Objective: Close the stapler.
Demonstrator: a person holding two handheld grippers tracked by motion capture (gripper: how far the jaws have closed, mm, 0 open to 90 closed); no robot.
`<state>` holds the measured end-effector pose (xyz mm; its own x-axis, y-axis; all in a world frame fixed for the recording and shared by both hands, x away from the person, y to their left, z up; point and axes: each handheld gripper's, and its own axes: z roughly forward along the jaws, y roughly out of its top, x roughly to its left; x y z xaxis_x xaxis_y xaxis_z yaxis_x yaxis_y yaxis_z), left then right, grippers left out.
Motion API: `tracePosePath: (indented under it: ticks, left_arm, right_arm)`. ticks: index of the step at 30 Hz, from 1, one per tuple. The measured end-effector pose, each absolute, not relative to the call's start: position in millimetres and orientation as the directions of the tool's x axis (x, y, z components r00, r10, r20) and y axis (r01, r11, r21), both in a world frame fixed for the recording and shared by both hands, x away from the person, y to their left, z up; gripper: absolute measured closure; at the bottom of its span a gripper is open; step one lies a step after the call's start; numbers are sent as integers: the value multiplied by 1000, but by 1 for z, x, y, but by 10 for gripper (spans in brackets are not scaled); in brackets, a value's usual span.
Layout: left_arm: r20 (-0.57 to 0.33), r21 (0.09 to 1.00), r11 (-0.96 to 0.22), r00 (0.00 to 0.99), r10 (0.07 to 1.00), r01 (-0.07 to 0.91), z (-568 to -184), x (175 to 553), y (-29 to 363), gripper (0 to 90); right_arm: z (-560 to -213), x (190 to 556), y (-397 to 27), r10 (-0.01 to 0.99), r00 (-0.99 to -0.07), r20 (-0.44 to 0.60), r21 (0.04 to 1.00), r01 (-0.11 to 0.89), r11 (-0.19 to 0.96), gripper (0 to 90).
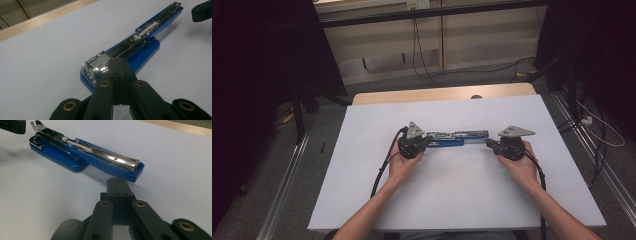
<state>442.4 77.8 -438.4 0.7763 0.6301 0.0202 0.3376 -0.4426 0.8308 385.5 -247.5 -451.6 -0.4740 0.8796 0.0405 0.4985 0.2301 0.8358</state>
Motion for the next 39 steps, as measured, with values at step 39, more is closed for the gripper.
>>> tracePosePath:
  ticks: [39]
  left_arm:
    - [27, 805, -459, 750, 661, 376, -449, 451, 77, 900]
  right_arm:
    - [-455, 401, -239, 887, -461, -13, 757, 575, 310, 900]
